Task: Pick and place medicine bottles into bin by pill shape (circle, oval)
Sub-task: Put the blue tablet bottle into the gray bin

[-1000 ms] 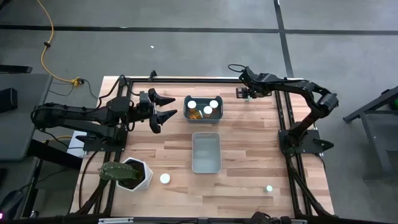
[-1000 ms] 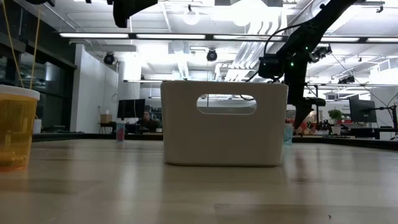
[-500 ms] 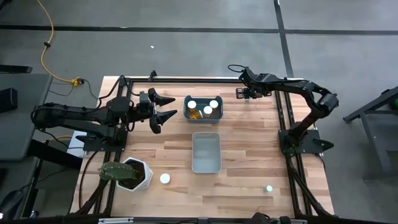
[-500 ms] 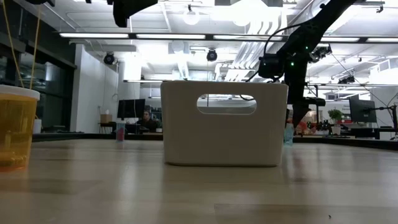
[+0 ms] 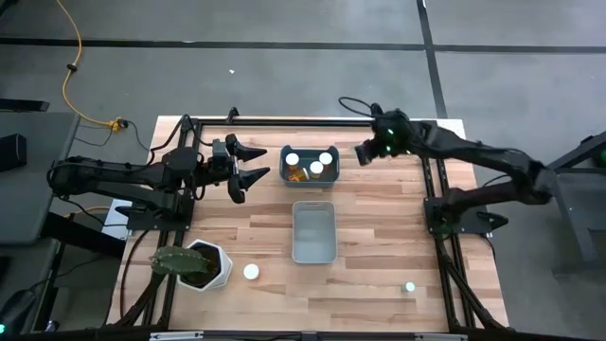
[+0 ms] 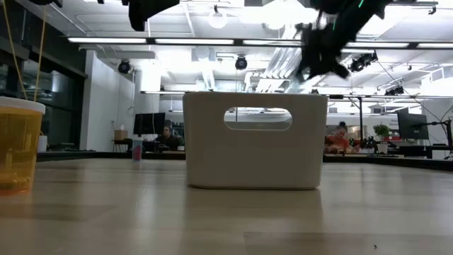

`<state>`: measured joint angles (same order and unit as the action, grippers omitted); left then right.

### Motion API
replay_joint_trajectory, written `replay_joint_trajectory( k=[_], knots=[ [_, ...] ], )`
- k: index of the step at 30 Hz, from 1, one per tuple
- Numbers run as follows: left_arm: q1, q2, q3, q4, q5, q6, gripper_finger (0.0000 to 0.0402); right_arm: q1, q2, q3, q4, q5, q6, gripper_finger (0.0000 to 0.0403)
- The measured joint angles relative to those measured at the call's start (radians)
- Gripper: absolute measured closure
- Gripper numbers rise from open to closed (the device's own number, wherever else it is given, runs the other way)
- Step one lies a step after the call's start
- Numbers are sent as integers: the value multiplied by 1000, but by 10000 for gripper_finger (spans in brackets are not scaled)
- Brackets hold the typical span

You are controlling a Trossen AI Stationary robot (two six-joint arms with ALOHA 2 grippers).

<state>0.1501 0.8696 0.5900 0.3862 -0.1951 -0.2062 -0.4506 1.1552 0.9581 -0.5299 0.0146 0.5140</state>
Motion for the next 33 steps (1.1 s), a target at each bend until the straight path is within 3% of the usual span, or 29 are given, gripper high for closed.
replay_joint_trajectory(
  k=[3,10,14,21,24,28,33],
  knots=[
    [0,0,0,0,1,-4,131,138,-71,0,121,-55,-39,307],
    [0,0,0,0,67,-53,131,390,-85,0,352,-24,-211,306],
    [0,0,0,0,92,-53,131,450,-49,0,412,9,-271,306],
    [0,0,0,2,92,-54,131,458,-24,1,451,16,-284,306],
    [0,0,0,7,90,-54,131,458,-2,44,412,42,-263,306],
    [0,0,0,7,89,-55,131,457,98,183,208,35,-345,306],
    [0,0,0,4,85,-53,131,457,253,294,50,-72,-475,306]
  ],
)
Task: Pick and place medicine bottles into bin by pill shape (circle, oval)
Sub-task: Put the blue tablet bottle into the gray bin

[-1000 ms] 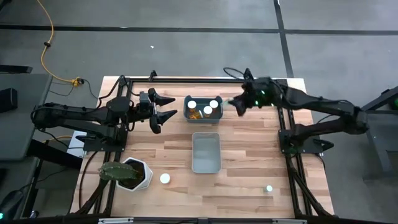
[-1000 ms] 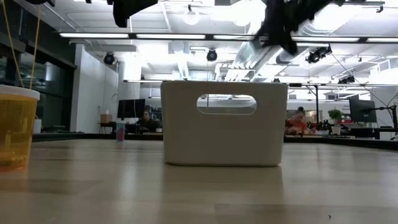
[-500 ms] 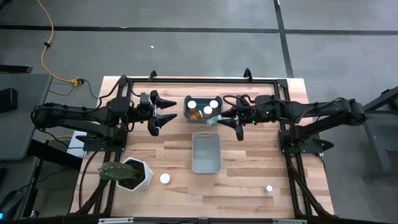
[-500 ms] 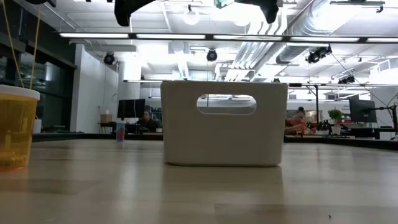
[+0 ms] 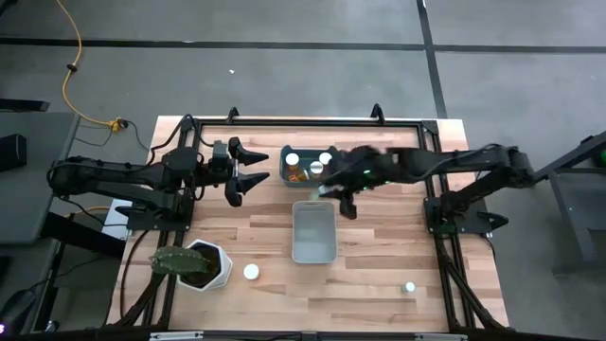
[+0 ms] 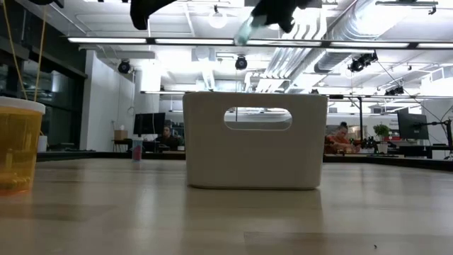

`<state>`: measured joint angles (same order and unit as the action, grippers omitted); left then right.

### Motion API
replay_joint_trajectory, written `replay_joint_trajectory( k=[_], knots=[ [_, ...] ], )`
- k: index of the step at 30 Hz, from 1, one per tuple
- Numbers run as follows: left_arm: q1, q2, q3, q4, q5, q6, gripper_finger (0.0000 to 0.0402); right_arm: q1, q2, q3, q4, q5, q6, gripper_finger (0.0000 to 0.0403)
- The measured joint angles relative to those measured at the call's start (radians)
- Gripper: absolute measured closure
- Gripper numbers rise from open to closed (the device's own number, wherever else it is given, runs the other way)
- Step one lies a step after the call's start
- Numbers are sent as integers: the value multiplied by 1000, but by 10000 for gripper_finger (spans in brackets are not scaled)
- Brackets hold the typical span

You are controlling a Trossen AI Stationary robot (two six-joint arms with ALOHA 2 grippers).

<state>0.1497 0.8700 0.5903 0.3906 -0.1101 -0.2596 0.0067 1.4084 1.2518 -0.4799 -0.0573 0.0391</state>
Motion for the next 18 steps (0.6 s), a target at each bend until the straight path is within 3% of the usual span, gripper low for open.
replay_joint_trajectory(
  k=[5,18],
  knots=[
    [0,0,0,-4,-2,0,131,20,137,30,-106,-61,-102,306],
    [0,0,0,-4,-7,35,131,60,374,29,-176,28,-126,295]
  ],
)
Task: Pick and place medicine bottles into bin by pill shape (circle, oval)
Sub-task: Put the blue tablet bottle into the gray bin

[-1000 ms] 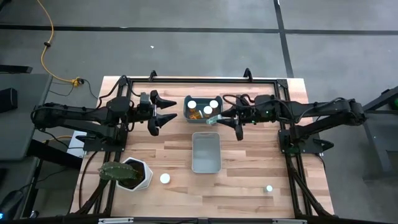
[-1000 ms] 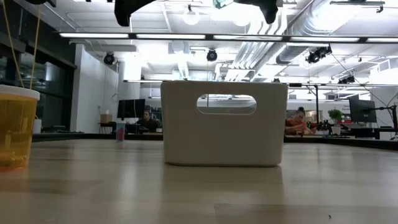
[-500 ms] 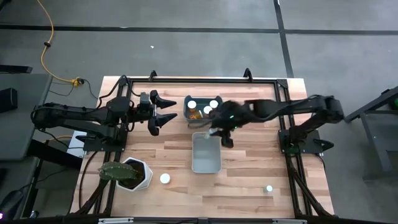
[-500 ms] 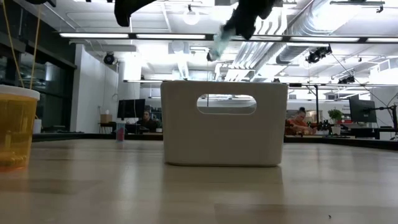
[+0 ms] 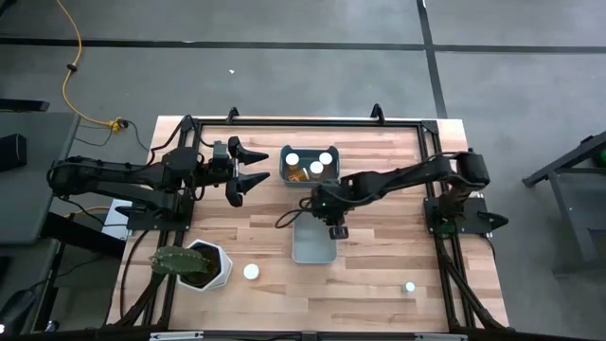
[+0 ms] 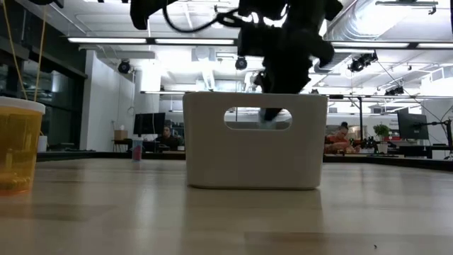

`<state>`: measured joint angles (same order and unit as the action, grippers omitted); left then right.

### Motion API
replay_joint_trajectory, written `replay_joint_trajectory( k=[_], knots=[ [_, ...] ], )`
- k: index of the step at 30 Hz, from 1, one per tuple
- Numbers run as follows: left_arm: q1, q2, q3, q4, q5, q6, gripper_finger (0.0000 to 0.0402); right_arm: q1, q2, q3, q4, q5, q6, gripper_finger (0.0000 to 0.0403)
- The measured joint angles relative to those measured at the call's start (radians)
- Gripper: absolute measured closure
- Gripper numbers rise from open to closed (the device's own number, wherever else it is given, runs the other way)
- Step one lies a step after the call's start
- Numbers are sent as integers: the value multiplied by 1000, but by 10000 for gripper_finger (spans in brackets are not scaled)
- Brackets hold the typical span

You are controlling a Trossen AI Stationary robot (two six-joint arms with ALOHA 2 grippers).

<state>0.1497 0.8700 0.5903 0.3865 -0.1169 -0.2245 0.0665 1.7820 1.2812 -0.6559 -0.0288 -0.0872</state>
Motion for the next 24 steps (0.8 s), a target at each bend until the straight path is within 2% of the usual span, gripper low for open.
replay_joint_trajectory(
  k=[18,24],
  knots=[
    [0,0,0,0,0,19,131,0,52,0,4,29,9,285],
    [0,0,0,0,0,19,131,0,52,0,7,29,11,234]
  ],
)
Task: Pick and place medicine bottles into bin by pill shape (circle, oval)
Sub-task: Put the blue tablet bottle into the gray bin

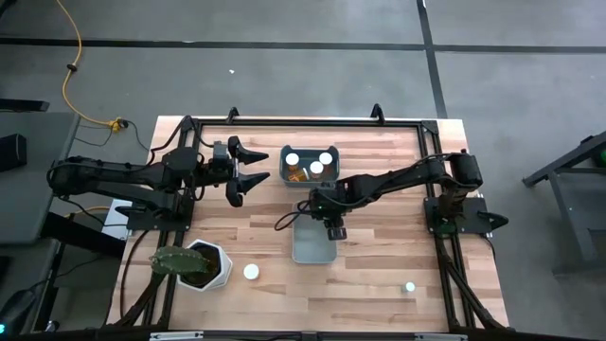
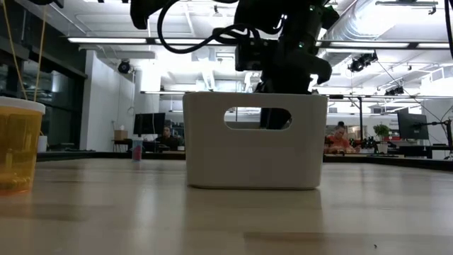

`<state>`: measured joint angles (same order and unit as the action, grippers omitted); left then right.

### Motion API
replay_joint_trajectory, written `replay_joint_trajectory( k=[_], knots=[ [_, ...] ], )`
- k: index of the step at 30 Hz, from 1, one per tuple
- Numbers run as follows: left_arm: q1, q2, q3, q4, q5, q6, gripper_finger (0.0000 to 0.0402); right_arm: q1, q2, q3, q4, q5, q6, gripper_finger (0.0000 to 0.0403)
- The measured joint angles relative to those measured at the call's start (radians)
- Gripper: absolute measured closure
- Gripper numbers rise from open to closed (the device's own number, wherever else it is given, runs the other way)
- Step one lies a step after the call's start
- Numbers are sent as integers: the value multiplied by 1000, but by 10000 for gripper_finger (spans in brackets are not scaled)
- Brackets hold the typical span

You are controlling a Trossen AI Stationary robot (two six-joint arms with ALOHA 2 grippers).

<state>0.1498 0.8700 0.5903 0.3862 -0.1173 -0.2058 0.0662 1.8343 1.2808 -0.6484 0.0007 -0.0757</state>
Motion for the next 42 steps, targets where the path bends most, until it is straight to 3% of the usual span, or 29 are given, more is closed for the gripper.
replay_joint_trajectory(
  k=[7,12,16,20,25,30,33,42],
  knots=[
    [0,0,0,0,-1,0,131,-2,-20,66,-43,22,-52,171],
    [0,0,0,-1,-2,0,131,-20,-111,115,-130,49,-85,167],
    [0,0,0,0,-3,0,131,-47,-259,31,-108,51,6,167],
    [0,0,0,-5,-3,0,131,-65,-449,-155,66,83,141,167],
    [0,0,0,-21,-3,0,131,-66,-646,-413,457,108,296,167],
    [0,0,0,-25,-2,0,131,-66,-738,-570,812,108,288,167],
    [0,0,0,-25,-2,0,131,-66,-761,-595,890,108,257,167],
    [0,0,0,-25,-2,0,131,-66,-762,-595,900,105,251,167]
  ],
)
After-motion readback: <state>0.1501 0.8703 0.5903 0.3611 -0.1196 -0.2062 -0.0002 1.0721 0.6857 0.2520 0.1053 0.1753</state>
